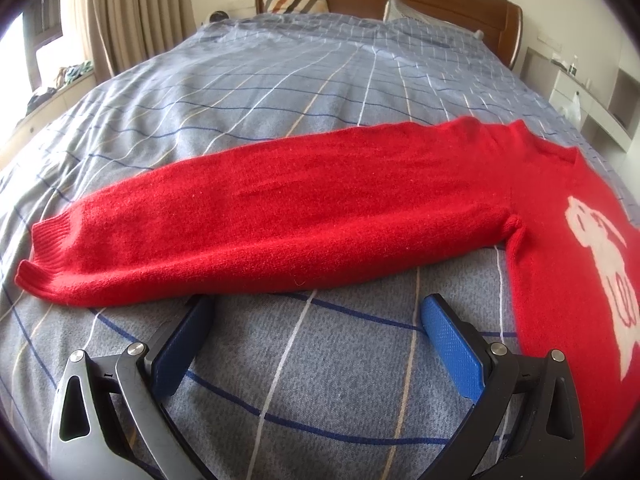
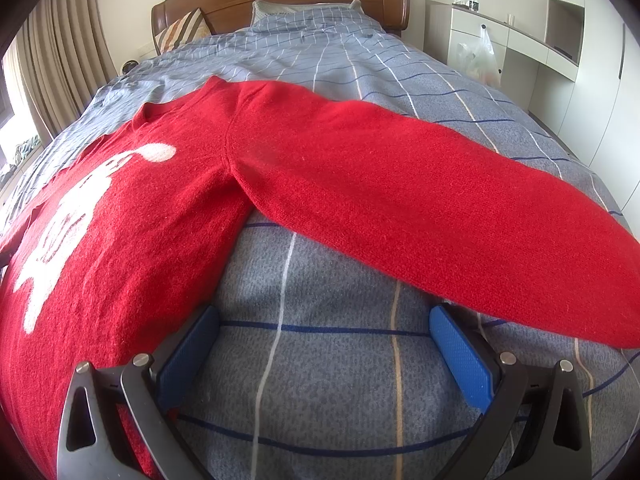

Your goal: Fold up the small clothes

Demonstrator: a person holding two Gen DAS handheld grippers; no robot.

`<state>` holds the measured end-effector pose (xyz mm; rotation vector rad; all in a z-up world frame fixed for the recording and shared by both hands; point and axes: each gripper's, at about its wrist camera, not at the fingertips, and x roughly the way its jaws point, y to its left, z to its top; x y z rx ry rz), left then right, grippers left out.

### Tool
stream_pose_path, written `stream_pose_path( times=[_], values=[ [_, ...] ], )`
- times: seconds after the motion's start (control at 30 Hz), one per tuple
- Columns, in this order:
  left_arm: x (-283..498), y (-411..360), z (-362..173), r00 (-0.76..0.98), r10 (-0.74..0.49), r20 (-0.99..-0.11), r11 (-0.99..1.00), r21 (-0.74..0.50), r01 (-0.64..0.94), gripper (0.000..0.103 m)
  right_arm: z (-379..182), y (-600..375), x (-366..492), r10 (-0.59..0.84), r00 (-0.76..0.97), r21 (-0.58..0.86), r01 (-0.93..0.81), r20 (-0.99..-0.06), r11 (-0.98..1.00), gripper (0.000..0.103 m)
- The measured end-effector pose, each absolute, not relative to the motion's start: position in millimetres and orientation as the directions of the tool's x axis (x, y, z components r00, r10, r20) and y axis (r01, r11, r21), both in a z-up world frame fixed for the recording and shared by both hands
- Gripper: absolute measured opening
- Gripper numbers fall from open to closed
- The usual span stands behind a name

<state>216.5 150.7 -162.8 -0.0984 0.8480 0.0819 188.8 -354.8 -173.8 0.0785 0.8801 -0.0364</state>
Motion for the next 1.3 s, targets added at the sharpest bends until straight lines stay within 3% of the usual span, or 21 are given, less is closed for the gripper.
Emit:
stream_pose_path(
  times=[0.27, 0.5, 0.63, 0.77, 0.87, 0.97, 1.07, 1.13, 1.3],
  values=[
    [205, 154, -157, 0.638, -0.042, -0.769, 0.996, -0.084, -0.035, 0.103, -174, -354, 189, -0.012, 0.638, 0.038, 0.065, -0.770, 0.997, 0.103],
    [153, 136, -154, 0.663, -0.037, -0.748, 0.999, -0.047, 0.003, 0.103, -174, -354, 191, -0.015, 0.632, 0.033, 0.065, -0.775, 0.997, 0.103],
    [139, 129, -160, 0.666, -0.037, -0.745, 0.999, -0.049, 0.000, 0.103, -163, -366, 187, 0.091, 0.597, 0.111, -0.003, -0.797, 0.994, 0.103],
    [140, 128, -164, 0.663, -0.037, -0.748, 0.999, -0.035, 0.017, 0.103, -138, -389, 137, 0.263, 0.656, 0.351, 0.003, -0.707, 0.936, 0.103],
    [141, 128, -163, 0.648, -0.045, -0.760, 0.999, -0.044, 0.018, 0.103, -122, -433, 93, 0.249, 0.729, 0.450, 0.090, -0.638, 0.888, 0.102],
    [143, 127, -162, 0.637, -0.043, -0.770, 0.999, -0.047, 0.011, 0.103, -125, -503, 59, 0.163, 0.772, 0.580, 0.302, -0.614, 0.757, 0.101],
    [144, 127, -162, 0.638, -0.040, -0.769, 0.999, -0.049, 0.003, 0.103, -140, -559, 39, 0.161, 0.811, 0.738, 0.405, -0.563, 0.540, 0.087],
    [142, 127, -162, 0.641, -0.038, -0.766, 0.999, -0.047, 0.003, 0.103, -151, -582, 36, 0.144, 0.833, 0.793, 0.434, -0.534, 0.427, 0.083],
    [140, 130, -160, 0.637, -0.051, -0.769, 0.999, -0.050, 0.018, 0.103, -156, -604, 58, 0.073, 0.834, 0.792, 0.488, -0.548, 0.367, 0.071]
  ],
)
